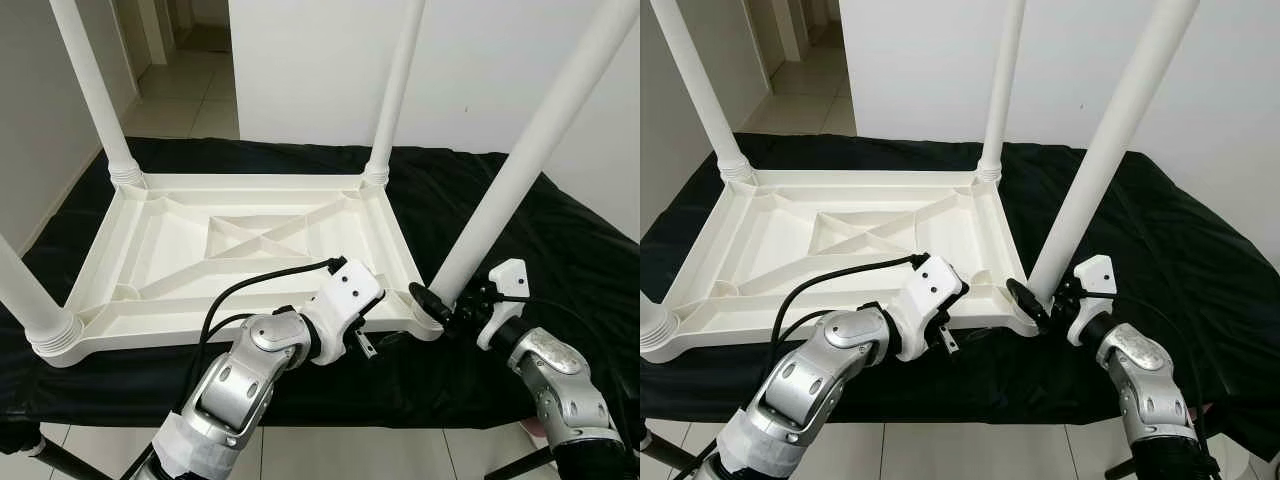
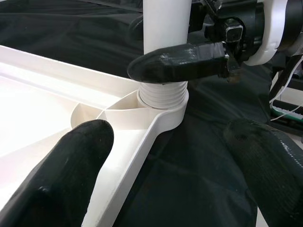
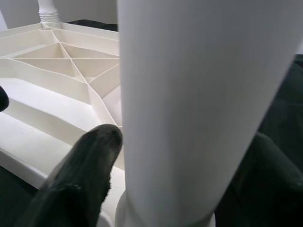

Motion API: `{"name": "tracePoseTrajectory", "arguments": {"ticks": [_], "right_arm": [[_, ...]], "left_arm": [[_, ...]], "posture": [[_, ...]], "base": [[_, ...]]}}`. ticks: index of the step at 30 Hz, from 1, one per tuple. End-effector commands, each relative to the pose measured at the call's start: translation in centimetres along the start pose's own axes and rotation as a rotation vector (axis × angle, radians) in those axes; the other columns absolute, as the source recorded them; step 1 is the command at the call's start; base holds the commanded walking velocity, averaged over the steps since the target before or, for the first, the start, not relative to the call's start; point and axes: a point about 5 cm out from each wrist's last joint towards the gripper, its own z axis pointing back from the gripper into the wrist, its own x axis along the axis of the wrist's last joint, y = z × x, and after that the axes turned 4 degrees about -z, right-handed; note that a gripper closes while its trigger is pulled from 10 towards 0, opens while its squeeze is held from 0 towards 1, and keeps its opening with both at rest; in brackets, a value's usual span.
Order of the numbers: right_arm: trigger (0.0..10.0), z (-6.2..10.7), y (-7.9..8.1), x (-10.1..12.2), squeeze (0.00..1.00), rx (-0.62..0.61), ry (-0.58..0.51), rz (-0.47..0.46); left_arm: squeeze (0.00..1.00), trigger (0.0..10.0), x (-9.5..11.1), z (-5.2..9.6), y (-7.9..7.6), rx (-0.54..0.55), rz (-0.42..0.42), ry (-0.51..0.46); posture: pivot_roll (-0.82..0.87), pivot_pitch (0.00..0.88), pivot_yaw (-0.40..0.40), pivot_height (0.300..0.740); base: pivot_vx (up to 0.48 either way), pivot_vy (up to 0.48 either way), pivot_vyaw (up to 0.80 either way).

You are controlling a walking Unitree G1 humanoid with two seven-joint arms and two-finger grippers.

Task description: Building children table

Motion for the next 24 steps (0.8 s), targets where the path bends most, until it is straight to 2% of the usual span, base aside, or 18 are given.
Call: {"name": "tracePoseTrajectory", "arguments": {"ticks": [1,2,7,10,11,12,13,14,24], "right_arm": [[4.9,-0.2,0.1,-0.3,0.0,0.014,0.013,-0.007],[4.4,-0.5,0.2,-0.5,0.0,0.019,0.014,-0.013],[4.1,-1.1,0.6,-0.7,0.0,0.032,0.01,-0.02],[3.1,-1.8,0.7,-0.8,0.0,0.042,0.005,-0.019],[2.3,-1.9,0.7,-0.9,0.0,0.044,0.005,-0.019],[0.4,-1.9,0.8,-1.0,0.0,0.047,0.008,-0.022],[0.4,-1.9,0.9,-1.0,0.0,0.049,0.01,-0.024],[0.0,-2.0,0.9,-1.1,0.0,0.051,0.012,-0.025],[0.0,-1.5,1.3,-2.1,0.0,0.035,0.04,-0.078]], "left_arm": [[0.0,10.0,0.1,0.1,-0.2,-0.007,-0.009,0.002],[0.0,10.0,0.1,0.1,-0.1,-0.007,-0.012,0.003],[0.0,10.0,0.1,0.1,-0.1,-0.009,-0.016,0.003],[0.0,10.0,0.2,0.1,0.0,-0.01,-0.019,0.003],[0.0,10.0,0.2,0.1,0.0,-0.011,-0.02,0.003],[0.0,10.0,0.2,0.1,0.0,-0.01,-0.021,0.003],[0.0,10.0,0.2,0.1,0.0,-0.009,-0.023,0.002],[0.0,10.0,0.2,0.1,0.0,-0.009,-0.023,0.002],[0.0,10.0,0.3,0.3,0.1,0.003,-0.021,-0.002]], "posture": [[-0.08,0.0,-0.015,0.74],[-0.08,0.0,-0.013,0.74],[-0.08,0.0,-0.013,0.74],[-0.07,0.0,-0.013,0.74],[-0.07,0.0,-0.015,0.74],[-0.07,0.0,-0.016,0.74],[-0.07,0.0,-0.018,0.74],[-0.07,0.0,-0.018,0.74],[-0.07,0.0,-0.025,0.74]], "base": [[0.0,0.0,0.0],[0.0,0.0,0.0],[0.0,0.0,0.0],[0.0,0.0,0.0],[0.0,0.0,0.0],[0.0,0.0,0.0],[0.0,0.0,0.0],[0.0,0.0,0.0],[0.0,0.0,0.0]]}}
